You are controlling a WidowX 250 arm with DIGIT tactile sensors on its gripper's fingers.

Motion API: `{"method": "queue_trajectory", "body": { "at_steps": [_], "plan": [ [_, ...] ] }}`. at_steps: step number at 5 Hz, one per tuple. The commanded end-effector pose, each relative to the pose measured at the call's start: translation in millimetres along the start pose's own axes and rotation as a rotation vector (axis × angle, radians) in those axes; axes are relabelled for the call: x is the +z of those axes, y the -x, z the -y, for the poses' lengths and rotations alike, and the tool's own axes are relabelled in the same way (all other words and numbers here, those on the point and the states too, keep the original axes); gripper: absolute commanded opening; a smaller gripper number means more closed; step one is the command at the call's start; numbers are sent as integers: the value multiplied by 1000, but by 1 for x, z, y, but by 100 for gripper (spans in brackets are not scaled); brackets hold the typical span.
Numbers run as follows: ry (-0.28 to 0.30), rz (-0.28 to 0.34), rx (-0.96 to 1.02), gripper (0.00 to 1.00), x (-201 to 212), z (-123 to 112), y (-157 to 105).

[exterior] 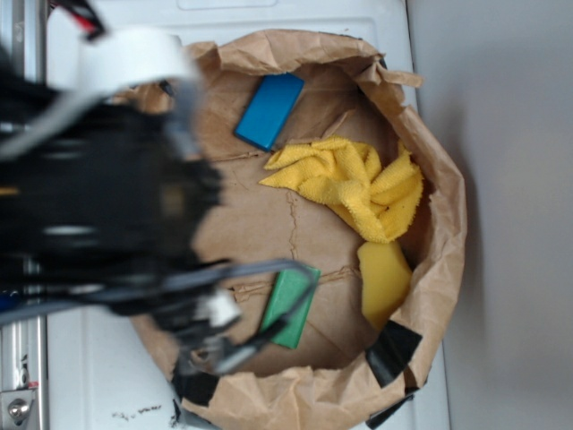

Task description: Grab the green block.

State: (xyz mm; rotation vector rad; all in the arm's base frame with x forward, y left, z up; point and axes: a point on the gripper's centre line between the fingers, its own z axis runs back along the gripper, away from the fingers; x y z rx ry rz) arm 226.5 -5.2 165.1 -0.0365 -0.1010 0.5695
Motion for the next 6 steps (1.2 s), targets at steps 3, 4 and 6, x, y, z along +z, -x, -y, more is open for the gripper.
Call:
{"method": "queue_trajectory", "body": {
  "at_steps": [3,4,6],
  "plan": [
    [31,-35,76,100,-20,13,-12],
    [31,-35,76,100,-20,13,-12],
    [-38,68,62,100,-77,3,-2]
  ]
}}
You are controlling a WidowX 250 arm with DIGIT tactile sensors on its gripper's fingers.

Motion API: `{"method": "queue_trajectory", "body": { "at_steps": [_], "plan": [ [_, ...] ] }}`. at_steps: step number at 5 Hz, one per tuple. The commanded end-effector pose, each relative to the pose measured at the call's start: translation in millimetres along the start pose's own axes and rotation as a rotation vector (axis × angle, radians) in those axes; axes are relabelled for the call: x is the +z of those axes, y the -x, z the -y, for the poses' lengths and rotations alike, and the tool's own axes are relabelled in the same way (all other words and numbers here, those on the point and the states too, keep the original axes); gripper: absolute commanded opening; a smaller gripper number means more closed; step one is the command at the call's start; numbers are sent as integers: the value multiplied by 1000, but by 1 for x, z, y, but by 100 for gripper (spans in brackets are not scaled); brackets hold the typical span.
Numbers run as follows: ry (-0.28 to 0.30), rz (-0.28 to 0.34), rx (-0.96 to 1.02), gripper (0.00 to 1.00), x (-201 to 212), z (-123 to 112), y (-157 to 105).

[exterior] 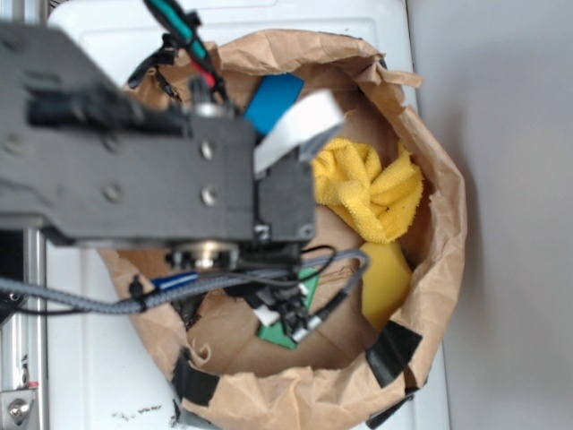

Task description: Grab the green block.

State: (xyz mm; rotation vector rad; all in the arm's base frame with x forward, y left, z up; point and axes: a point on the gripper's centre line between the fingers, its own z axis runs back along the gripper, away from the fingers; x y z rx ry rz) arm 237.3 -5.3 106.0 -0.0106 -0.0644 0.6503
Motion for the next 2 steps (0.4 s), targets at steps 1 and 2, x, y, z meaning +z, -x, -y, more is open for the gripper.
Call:
{"method": "queue_trajectory", "body": {
  "at_steps": [1,2],
  "plan": [
    [-2,110,-4,100,-27,5,5],
    [-20,89,94,100,-32,28,-1]
  ]
}}
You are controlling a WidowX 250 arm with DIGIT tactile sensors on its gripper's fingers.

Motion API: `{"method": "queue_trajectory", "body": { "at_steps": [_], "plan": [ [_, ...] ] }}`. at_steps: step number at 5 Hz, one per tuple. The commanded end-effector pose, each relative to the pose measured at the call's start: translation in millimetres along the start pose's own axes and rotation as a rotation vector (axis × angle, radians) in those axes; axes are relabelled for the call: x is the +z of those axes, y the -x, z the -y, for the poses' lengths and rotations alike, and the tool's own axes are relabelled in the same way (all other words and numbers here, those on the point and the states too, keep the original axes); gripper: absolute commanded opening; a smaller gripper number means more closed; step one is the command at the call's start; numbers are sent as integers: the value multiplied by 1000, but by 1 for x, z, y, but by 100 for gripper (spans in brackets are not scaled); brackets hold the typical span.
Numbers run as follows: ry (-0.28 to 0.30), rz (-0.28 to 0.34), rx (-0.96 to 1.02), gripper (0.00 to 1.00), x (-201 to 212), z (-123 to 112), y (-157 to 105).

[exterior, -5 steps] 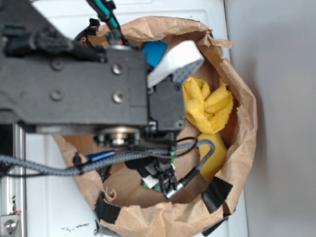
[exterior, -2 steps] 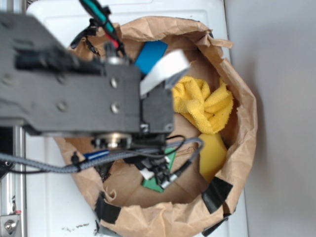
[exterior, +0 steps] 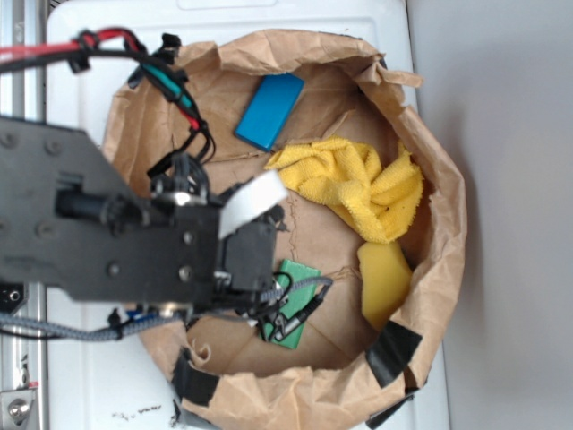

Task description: Grab the green block.

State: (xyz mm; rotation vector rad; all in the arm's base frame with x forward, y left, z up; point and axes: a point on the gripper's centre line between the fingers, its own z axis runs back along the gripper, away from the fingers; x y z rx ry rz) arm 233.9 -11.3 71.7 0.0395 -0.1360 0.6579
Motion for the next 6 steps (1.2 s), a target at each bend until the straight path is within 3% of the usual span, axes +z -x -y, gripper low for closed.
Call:
{"method": "queue_trajectory", "body": {
  "at_steps": [1,2,4,6],
  "plan": [
    [-27,-11,143,100,-12,52,-19],
    [-14,-6,104,100,-19,64,-14],
    [-8,-7,88,100,-26,64,-16],
    [-57,35,74,100,-49,60,-21]
  ]
}}
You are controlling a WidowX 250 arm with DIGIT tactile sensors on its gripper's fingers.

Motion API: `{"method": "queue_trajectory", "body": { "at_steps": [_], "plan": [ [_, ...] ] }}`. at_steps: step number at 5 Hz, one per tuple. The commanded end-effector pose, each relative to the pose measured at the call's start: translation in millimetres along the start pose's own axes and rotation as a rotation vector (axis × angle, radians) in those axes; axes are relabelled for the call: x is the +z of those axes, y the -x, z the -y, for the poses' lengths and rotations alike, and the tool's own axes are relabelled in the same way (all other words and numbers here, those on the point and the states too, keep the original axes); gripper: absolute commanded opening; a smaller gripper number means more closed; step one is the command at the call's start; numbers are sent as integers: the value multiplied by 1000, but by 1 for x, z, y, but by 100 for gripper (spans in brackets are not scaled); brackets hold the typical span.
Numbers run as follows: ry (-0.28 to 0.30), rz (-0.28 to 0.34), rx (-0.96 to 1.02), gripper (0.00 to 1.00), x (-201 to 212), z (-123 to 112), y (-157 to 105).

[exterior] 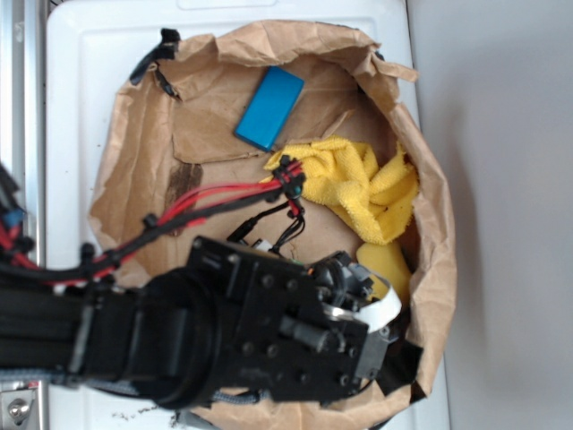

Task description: Grab the green block.

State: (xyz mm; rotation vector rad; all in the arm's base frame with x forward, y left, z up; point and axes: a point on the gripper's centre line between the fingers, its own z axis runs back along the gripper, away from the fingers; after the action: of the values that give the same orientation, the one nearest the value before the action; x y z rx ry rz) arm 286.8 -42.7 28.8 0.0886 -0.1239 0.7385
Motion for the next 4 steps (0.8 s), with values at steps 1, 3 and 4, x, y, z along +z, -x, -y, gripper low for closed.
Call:
{"method": "queue_trajectory", "body": {
  "at_steps": [1,3,4],
  "plan": [
    [8,39,7,0,8,0,0],
    [53,-38,14,0,60,-40,19],
    [75,-28,-7,0,92,-48,-4]
  ]
}}
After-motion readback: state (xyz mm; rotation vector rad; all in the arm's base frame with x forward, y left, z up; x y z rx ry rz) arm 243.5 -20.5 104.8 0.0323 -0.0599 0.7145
